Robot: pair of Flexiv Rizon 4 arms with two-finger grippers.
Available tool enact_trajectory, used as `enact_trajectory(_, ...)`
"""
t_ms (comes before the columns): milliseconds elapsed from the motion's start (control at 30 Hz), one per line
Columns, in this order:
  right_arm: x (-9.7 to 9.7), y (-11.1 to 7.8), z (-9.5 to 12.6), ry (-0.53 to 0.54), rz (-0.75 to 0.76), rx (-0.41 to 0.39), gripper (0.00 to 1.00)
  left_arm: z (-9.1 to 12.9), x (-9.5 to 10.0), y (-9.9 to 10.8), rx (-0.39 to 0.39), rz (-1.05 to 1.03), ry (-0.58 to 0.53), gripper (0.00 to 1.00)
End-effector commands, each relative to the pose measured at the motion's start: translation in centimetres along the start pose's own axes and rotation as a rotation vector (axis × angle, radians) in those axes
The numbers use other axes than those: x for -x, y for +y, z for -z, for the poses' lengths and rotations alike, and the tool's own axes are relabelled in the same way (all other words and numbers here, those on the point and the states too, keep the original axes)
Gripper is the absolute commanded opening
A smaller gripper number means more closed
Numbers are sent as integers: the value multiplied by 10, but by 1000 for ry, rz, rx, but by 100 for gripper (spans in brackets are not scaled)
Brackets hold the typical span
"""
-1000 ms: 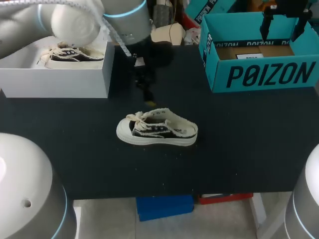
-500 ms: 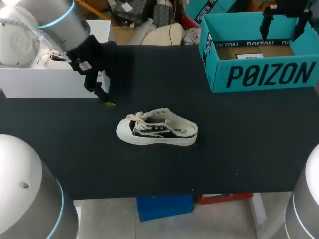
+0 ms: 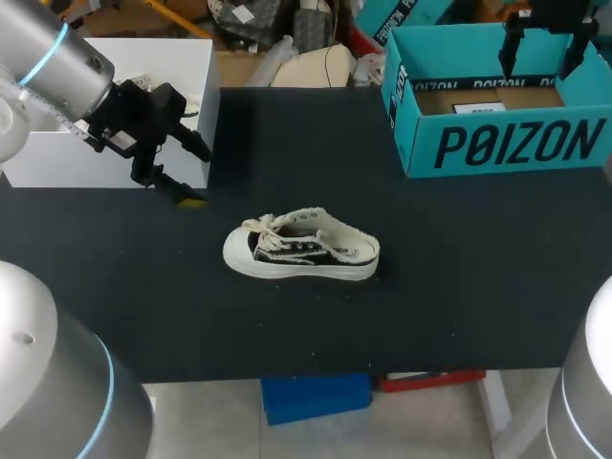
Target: Take the shoe out of the shoebox, open the shoe tongue, remove and reinsert the insole, then place the shoe into the shoebox
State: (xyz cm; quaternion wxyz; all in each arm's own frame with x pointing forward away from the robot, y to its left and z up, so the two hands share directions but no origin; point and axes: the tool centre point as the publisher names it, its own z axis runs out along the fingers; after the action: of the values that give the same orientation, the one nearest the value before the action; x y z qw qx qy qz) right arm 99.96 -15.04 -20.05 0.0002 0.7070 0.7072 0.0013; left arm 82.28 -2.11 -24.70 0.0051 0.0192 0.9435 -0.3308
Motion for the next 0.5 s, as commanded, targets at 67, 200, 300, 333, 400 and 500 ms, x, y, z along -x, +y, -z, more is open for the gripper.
enact_trajectory(67,0,0,0,-1,0,-1,100,-1,-2,3,-41,-2,-5,100)
enact_trajectory(200,-39,-33,28,-55,323,36,100,-1,-2,3,-41,-2,-5,100)
enact_trajectory(300,-102,-69,29,-25,642,68,100,-1,-2,3,-41,-2,-5,100)
enact_trajectory(333,-128,-86,27,4,736,81,100,-1,-2,3,-41,-2,-5,100)
enact_trajectory(400,-178,-129,17,45,919,110,100,-1,-2,3,-41,-2,-5,100)
enact_trajectory(500,-224,-176,4,115,1038,175,100,-1,-2,3,-41,-2,-5,100)
